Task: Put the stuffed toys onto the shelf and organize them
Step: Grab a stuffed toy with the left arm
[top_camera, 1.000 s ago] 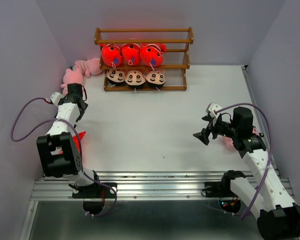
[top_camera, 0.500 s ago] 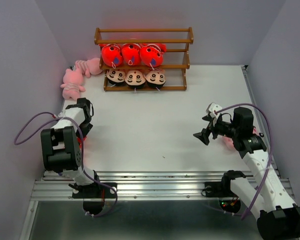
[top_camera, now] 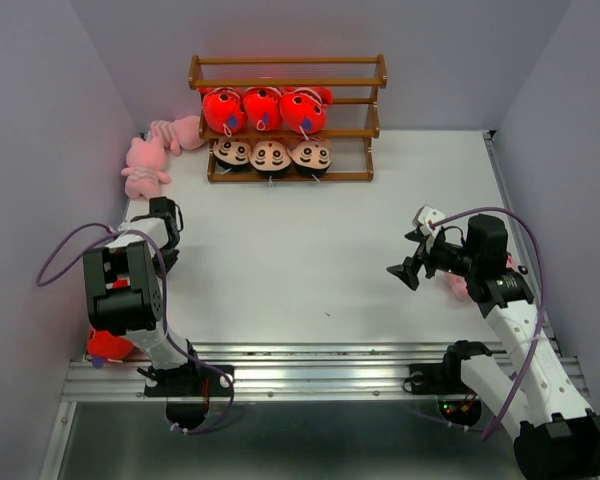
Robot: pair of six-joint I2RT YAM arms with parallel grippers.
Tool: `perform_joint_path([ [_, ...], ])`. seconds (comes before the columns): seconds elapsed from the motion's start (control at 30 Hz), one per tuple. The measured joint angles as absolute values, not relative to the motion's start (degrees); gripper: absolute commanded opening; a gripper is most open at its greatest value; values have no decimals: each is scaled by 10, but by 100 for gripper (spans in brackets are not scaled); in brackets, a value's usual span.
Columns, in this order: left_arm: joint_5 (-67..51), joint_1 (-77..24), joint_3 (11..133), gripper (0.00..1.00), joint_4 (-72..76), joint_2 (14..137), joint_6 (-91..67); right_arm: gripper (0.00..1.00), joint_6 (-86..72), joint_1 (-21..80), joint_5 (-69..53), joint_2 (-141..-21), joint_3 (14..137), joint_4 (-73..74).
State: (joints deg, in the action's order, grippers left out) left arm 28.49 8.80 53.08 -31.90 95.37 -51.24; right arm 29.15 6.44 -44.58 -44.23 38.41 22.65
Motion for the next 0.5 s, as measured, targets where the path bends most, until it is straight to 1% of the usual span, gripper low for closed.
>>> perform_joint_path([
  [0.13,254,94,506,8,-285,926,-483,100,291,64,-446,-442,384,227],
  [0.3,178,98,467,5,-252,871,-460,100,291,64,-445,-443,384,227],
  [0.4,150,97,454,5,-266,828,-462,100,291,64,-445,-443,384,227],
  [0.5,156,90,458,5,-285,758,-467,100,291,64,-445,-443,384,227],
])
